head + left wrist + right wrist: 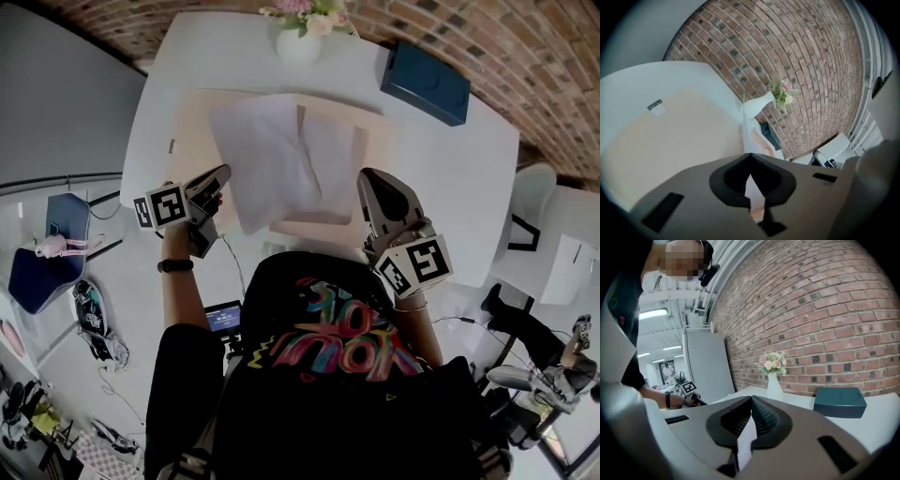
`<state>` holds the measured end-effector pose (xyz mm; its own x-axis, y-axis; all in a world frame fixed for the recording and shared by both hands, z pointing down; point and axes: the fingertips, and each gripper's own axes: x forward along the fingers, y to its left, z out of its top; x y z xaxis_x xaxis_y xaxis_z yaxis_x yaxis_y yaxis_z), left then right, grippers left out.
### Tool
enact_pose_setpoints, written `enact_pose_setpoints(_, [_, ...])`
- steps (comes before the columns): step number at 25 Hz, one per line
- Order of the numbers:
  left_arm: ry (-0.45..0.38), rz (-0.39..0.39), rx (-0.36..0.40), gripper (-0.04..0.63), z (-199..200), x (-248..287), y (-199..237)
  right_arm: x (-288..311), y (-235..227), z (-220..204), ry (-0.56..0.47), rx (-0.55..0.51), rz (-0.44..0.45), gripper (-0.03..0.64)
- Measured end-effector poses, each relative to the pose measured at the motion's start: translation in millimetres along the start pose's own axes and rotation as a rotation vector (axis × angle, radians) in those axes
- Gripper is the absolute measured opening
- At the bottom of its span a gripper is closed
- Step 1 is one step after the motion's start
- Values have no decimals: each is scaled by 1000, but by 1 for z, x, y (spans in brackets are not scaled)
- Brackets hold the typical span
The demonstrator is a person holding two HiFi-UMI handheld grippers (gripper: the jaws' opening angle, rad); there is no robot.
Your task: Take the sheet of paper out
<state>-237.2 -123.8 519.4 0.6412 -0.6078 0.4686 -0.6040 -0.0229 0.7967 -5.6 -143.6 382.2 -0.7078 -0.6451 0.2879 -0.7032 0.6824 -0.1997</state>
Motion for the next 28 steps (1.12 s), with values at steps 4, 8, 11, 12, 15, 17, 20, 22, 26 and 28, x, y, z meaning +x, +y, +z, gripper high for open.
enact_pose_setpoints(4, [-68,-32,3,21,9,-24,-14,5,10,6,-5,-16,21,17])
enact_pose_setpoints(8, [-134,-71,27,23,21,-42,-38,4,13,13,-19,-25,24,17])
enact_pose_setpoints(11, [-182,-81,71,23,32,-51,-56,2,12,17,-34,-28,20,17])
enact_pose_setpoints(12, [-196,-84,85,23,35,-53,-62,1,11,19,-39,-27,15,17])
enact_pose_setpoints(15, [-234,-85,136,23,42,-57,-82,-8,7,24,-55,-22,-4,17])
enact_pose_setpoints(17, [-254,-84,178,22,43,-59,-96,-14,3,28,-72,-20,-18,17])
enact_pose_setpoints(20, [-291,-103,259,23,48,-59,-125,-26,-6,35,-96,-23,-51,17])
enact_pose_setpoints(22, [-315,-115,327,23,49,-55,-148,-35,-14,39,-110,-32,-70,17])
enact_pose_setpoints(26, [-340,-122,481,23,45,-39,-191,-55,-30,46,-125,-50,-117,17])
enact_pose_setpoints(28, [-360,-107,563,22,43,-28,-208,-65,-38,48,-128,-66,-141,17])
